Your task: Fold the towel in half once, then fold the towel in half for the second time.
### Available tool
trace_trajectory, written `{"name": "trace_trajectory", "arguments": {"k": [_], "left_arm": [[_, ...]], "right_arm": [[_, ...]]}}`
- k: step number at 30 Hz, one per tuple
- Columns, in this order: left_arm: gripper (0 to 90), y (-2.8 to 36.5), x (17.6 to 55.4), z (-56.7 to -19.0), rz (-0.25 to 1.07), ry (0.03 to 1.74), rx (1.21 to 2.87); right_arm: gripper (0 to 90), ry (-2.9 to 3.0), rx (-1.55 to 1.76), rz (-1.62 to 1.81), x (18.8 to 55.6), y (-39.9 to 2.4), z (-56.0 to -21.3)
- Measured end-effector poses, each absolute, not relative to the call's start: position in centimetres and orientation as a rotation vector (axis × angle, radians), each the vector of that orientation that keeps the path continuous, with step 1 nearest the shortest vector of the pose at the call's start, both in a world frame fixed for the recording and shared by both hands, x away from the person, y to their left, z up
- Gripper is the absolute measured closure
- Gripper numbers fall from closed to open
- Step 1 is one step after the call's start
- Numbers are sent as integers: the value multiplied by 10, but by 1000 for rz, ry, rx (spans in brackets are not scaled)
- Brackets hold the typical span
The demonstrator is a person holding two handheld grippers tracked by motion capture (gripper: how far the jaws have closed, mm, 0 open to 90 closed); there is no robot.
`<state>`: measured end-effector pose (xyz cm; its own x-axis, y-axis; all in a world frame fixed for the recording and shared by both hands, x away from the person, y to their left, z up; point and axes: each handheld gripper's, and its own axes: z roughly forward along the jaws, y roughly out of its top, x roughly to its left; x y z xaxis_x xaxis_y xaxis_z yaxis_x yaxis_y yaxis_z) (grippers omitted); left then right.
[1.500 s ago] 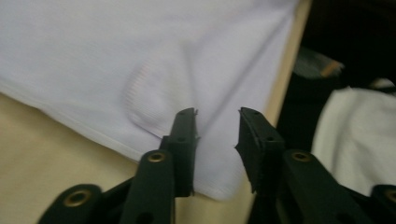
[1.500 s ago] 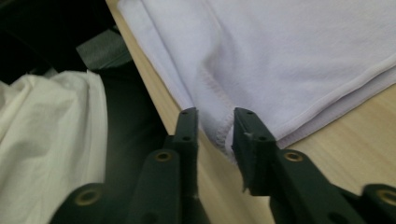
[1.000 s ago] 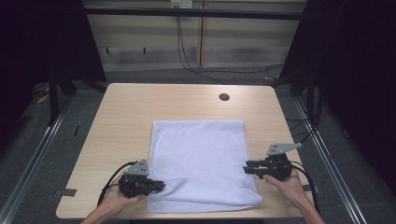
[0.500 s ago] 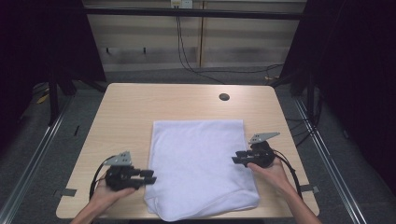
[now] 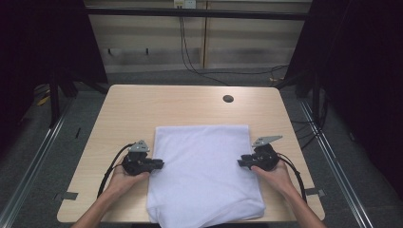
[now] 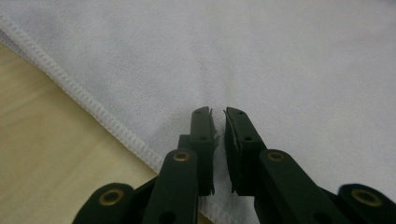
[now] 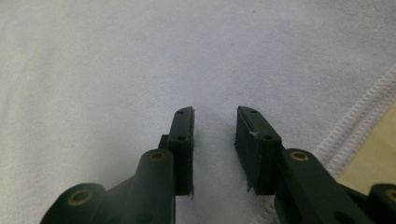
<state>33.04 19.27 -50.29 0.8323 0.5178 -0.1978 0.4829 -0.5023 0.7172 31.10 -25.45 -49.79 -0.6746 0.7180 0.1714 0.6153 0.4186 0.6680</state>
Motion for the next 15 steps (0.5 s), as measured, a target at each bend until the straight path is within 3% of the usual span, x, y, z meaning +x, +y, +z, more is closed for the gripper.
{"name": "trace_trajectory", "arguments": {"k": [15], "left_arm": [[818, 200, 277, -501, -59, 686, 2199]], "right_arm": [[685, 2621, 1153, 1150, 253, -260, -496]]}}
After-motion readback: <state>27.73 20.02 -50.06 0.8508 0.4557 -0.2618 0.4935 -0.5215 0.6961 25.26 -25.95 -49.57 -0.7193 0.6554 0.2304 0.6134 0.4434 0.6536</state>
